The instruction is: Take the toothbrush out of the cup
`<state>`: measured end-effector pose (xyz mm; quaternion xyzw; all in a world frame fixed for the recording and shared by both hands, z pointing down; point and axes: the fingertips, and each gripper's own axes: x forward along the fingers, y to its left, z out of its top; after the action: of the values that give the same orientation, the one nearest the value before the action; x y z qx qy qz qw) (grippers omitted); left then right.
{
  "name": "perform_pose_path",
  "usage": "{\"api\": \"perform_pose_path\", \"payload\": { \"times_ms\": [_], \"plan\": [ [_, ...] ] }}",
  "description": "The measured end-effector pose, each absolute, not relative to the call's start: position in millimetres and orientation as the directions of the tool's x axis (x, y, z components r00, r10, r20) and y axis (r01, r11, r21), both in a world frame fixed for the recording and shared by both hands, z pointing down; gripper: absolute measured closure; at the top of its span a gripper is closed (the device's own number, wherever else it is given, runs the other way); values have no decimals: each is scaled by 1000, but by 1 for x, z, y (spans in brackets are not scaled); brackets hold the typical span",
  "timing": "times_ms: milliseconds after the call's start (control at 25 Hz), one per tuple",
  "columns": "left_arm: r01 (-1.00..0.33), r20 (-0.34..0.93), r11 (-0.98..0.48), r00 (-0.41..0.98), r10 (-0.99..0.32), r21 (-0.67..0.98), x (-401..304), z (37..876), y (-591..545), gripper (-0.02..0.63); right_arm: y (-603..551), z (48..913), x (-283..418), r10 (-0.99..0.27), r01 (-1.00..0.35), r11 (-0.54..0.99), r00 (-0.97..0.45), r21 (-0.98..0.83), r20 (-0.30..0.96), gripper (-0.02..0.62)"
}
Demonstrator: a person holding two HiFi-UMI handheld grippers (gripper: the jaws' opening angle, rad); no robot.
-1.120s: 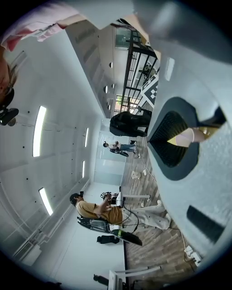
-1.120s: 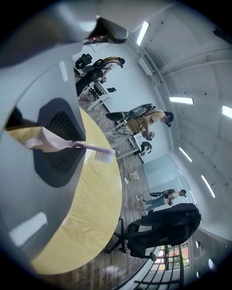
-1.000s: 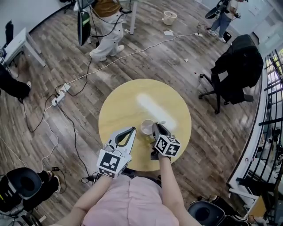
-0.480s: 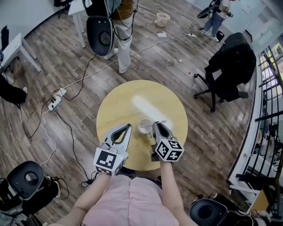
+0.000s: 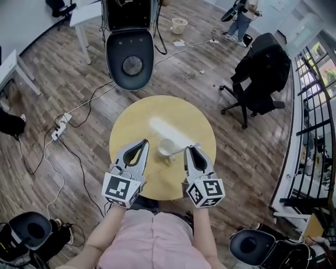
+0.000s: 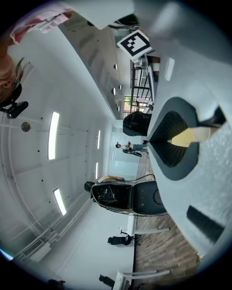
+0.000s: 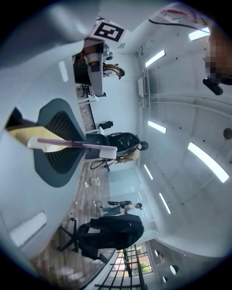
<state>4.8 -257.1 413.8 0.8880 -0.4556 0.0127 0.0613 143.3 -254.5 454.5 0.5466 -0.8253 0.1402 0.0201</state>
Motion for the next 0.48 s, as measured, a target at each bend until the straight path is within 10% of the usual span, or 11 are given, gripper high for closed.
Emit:
{"api": "perform_pose_path", "payload": {
  "times_ms": [480],
  "plan": [
    [-781, -60, -622, 620, -783, 53, 18, 369, -235, 615, -196, 381, 110, -881, -879, 464, -471, -109, 48, 543]
  ]
}}
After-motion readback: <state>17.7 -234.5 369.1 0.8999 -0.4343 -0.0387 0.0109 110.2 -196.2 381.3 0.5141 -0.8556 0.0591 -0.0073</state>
